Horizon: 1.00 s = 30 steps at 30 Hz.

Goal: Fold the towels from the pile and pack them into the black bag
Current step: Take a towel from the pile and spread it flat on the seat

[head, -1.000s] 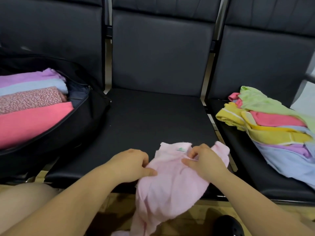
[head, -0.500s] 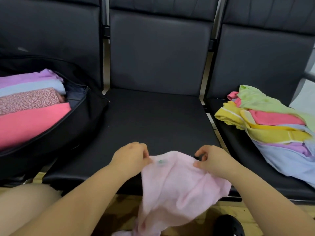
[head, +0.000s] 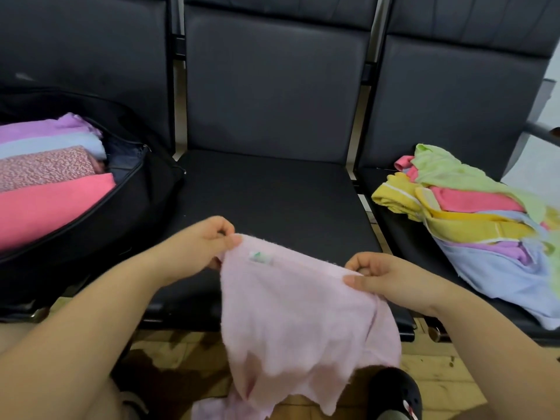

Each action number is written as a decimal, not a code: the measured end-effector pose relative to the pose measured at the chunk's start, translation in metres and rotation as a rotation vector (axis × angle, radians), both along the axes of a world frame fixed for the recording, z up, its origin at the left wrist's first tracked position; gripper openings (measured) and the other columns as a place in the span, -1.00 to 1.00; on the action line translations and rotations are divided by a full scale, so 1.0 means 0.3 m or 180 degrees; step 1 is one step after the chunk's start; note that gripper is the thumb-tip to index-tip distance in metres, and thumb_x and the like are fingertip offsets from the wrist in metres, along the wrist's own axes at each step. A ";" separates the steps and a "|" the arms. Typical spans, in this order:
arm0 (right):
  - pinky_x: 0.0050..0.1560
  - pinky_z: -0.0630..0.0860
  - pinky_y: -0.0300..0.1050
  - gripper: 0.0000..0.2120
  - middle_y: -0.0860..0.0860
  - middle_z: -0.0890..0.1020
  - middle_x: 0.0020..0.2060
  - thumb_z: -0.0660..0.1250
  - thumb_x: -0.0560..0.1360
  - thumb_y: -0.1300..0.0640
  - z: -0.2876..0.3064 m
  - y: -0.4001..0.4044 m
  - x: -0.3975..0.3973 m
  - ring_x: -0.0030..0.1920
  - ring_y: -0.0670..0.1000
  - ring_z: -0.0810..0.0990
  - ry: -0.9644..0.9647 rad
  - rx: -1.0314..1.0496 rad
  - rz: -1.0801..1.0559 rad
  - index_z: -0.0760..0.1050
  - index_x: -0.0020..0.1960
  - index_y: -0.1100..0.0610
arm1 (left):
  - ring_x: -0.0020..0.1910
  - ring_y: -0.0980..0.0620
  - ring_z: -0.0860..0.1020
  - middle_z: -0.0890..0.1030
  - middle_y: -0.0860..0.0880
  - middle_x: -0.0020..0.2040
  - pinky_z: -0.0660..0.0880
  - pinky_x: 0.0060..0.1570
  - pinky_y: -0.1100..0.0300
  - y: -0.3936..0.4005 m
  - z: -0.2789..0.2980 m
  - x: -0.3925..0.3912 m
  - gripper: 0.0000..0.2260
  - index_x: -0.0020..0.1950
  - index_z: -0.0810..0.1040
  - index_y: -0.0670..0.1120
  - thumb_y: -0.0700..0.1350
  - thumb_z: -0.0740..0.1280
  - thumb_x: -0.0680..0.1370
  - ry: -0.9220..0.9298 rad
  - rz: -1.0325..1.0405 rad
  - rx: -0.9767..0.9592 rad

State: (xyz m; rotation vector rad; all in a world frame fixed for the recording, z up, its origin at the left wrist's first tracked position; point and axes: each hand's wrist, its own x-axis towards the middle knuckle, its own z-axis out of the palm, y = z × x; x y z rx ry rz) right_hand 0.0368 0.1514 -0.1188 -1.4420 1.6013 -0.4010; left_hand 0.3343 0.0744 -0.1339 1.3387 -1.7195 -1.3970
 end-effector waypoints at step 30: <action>-0.17 0.50 -0.01 -0.78 0.12 0.60 -0.34 0.15 0.64 0.17 0.070 0.041 -0.175 -0.30 0.07 0.53 -0.0681 0.0262 -0.1826 0.47 0.10 0.30 | -0.20 0.11 0.49 0.61 -0.06 -0.12 0.42 -0.18 0.28 0.037 0.069 0.217 -0.82 0.06 0.67 -0.11 -0.17 0.28 0.57 0.0283 0.0338 0.0759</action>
